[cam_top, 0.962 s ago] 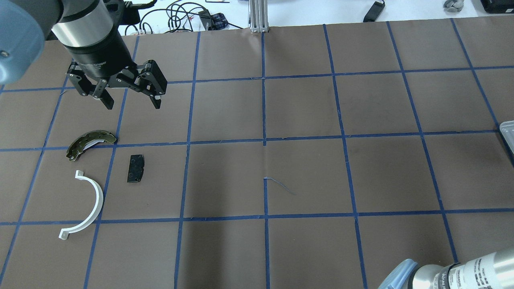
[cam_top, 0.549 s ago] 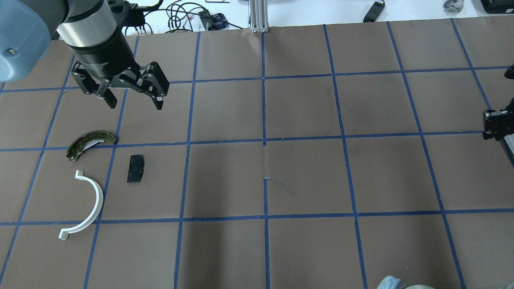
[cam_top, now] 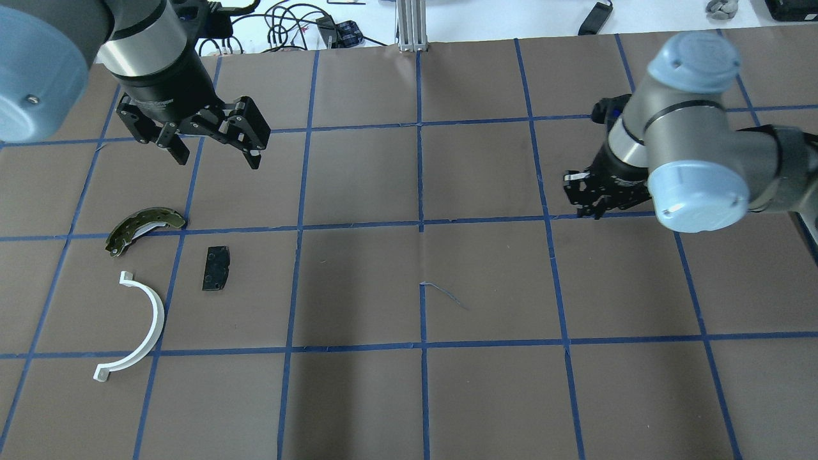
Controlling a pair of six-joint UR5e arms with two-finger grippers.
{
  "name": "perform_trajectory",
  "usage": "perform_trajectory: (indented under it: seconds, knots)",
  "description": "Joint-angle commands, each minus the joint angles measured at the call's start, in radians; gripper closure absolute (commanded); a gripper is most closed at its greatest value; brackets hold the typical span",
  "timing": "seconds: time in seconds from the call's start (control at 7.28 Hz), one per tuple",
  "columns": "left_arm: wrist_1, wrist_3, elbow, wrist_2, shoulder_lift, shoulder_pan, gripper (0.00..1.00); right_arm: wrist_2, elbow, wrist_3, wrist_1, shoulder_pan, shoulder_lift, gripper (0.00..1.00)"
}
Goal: Place bearing gear from tray to pile
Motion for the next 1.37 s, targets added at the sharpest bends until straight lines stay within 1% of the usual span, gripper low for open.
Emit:
perform_trajectory:
  seconds: [0.0, 0.14, 0.27, 0.41, 0.55, 0.69, 0.82, 0.96, 1.1, 1.24]
  knots:
    - [0.005, -0.006, -0.014, -0.004, 0.008, -0.001, 0.00, 0.012, -0.003, 0.233, -0.101, 0.223, 0.066, 0.88]
    - [0.005, -0.007, -0.014, -0.002, 0.010, -0.001, 0.00, 0.013, -0.002, 0.331, -0.153, 0.300, 0.115, 0.88]
    - [0.006, -0.007, -0.011, -0.001, 0.008, -0.002, 0.00, 0.036, -0.009, 0.402, -0.227, 0.380, 0.172, 0.87]
    - [0.006, -0.007, -0.012, -0.001, 0.008, -0.002, 0.00, 0.039, -0.028, 0.485, -0.273, 0.438, 0.203, 0.85]
    - [0.008, -0.005, -0.012, -0.001, 0.001, -0.001, 0.00, 0.039, -0.050, 0.531, -0.270, 0.480, 0.221, 0.85]
    - [0.012, -0.005, -0.014, -0.004, -0.006, -0.002, 0.00, 0.077, -0.049, 0.542, -0.273, 0.508, 0.238, 0.75]
    - [0.012, -0.005, -0.015, -0.002, -0.004, -0.001, 0.00, 0.108, -0.049, 0.541, -0.307, 0.509, 0.252, 0.42]
    - [0.012, -0.002, -0.018, -0.002, -0.004, -0.002, 0.00, 0.093, -0.049, 0.533, -0.362, 0.506, 0.261, 0.01]
    - [0.012, 0.001, -0.018, -0.002, -0.004, -0.001, 0.00, 0.058, -0.052, 0.529, -0.367, 0.500, 0.257, 0.00]
    - [0.014, -0.005, -0.014, -0.001, -0.013, -0.001, 0.00, 0.009, -0.052, 0.480, -0.364, 0.482, 0.255, 0.00]
